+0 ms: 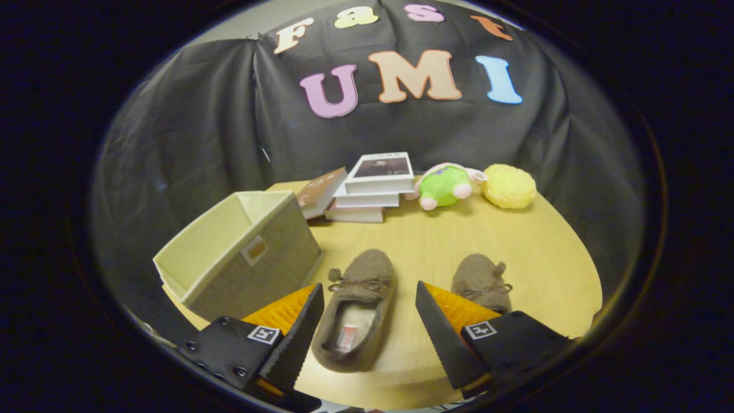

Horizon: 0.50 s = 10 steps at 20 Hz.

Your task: Open the storage box then place both shoes into the box .Put the left shoe in first, then the right shoe, with the right side of both shoes facing outward in a uniform manner.

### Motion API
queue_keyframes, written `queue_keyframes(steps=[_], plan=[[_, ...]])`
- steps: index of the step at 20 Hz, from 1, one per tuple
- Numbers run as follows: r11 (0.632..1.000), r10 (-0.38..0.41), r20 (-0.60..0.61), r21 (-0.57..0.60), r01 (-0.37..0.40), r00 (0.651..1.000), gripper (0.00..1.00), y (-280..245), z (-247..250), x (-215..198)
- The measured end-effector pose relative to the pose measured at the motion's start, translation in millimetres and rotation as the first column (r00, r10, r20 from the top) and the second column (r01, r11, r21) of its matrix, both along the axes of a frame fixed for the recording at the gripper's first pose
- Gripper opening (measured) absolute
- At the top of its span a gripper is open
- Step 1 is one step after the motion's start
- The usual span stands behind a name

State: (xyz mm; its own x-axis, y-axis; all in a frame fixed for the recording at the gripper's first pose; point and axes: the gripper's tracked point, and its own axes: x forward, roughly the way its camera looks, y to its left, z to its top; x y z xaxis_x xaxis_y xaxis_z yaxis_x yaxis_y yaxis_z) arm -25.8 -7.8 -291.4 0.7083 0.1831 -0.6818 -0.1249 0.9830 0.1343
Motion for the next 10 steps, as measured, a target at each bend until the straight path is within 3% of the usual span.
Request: queue_keyframes(steps=[3,10], plan=[[1.0,-0.004,-0.072,0.003,0.005,0.997,1.0,0,-26,-4],[0.999,-0.015,-0.23,-0.05,0.003,0.973,0.6,-2,-75,-15]])
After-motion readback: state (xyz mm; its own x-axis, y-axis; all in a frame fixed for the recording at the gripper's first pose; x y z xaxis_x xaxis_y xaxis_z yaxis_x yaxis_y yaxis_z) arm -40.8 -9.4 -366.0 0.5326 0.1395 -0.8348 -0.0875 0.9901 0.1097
